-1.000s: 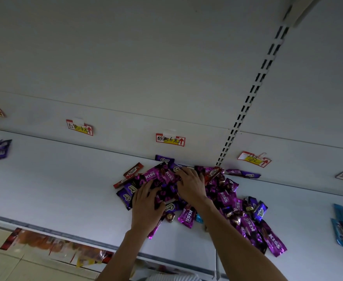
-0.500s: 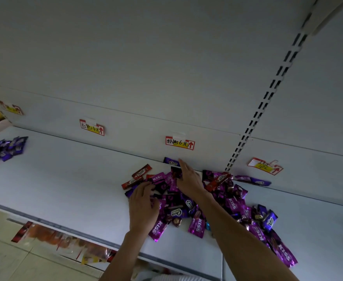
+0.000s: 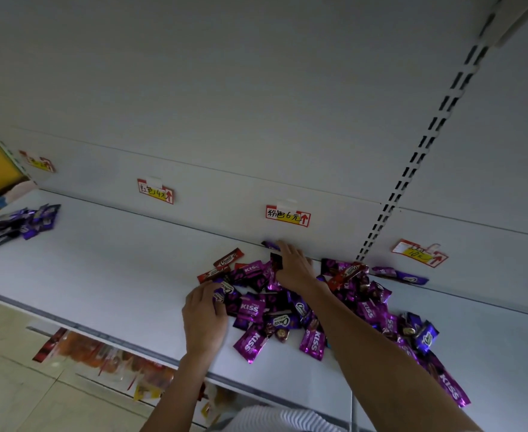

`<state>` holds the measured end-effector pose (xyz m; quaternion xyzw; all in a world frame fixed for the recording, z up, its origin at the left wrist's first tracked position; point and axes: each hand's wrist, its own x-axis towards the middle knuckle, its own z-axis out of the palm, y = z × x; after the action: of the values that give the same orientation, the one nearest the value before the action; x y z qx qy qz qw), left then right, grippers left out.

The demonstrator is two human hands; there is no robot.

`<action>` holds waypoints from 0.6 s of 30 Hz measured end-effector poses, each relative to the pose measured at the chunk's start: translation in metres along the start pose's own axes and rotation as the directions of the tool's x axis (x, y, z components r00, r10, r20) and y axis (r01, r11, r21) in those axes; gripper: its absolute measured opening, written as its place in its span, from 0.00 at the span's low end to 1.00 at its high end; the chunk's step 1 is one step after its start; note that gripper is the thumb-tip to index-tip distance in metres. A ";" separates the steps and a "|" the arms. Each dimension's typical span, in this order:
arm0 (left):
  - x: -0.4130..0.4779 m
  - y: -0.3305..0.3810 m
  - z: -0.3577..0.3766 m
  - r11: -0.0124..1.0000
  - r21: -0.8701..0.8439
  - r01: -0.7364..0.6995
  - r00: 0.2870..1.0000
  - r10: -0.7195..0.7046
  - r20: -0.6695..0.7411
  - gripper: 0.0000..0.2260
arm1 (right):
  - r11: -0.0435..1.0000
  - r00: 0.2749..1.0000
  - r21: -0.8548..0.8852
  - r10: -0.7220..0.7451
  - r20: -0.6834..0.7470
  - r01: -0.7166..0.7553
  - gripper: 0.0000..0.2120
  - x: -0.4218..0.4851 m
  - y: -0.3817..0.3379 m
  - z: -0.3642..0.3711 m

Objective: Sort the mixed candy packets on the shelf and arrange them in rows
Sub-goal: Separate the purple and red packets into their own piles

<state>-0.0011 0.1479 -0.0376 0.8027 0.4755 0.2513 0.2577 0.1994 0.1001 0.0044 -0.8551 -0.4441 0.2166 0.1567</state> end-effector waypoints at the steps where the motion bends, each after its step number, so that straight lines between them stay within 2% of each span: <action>1: 0.000 0.000 0.000 1.000 0.009 -0.006 1.000 0.005 0.013 0.15 | 1.000 1.000 -0.022 -0.008 0.016 0.009 0.38 0.002 -0.001 0.000; 4: -0.003 -0.003 -0.001 0.998 0.034 -0.052 0.998 0.051 0.027 0.14 | 0.997 0.999 -0.077 -0.027 0.041 0.030 0.35 0.006 -0.004 -0.001; 6: -0.003 -0.005 -0.002 0.993 0.078 -0.093 0.996 0.091 0.022 0.13 | 0.999 0.999 -0.037 -0.030 0.035 0.032 0.33 0.005 -0.005 0.000; 13: 0.001 -0.005 0.000 0.986 0.088 -0.139 0.988 0.133 0.073 0.22 | 0.993 0.997 -0.096 -0.077 -0.013 0.076 0.37 0.003 -0.007 0.003; 16: 0.002 -0.005 -0.001 0.985 0.095 -0.142 0.987 0.133 0.096 0.24 | 0.982 0.997 -0.176 -0.067 0.025 0.070 0.33 0.005 -0.008 0.002; 18: 0.002 -0.008 -0.001 0.979 0.091 -0.181 0.980 0.172 0.095 0.22 | 0.976 0.997 -0.204 -0.074 0.024 0.077 0.30 0.006 -0.009 0.002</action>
<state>-0.0060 0.1532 -0.0424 0.8637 0.4026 0.2145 0.2144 0.1952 0.1099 0.0059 -0.8474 -0.4974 0.1708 0.0724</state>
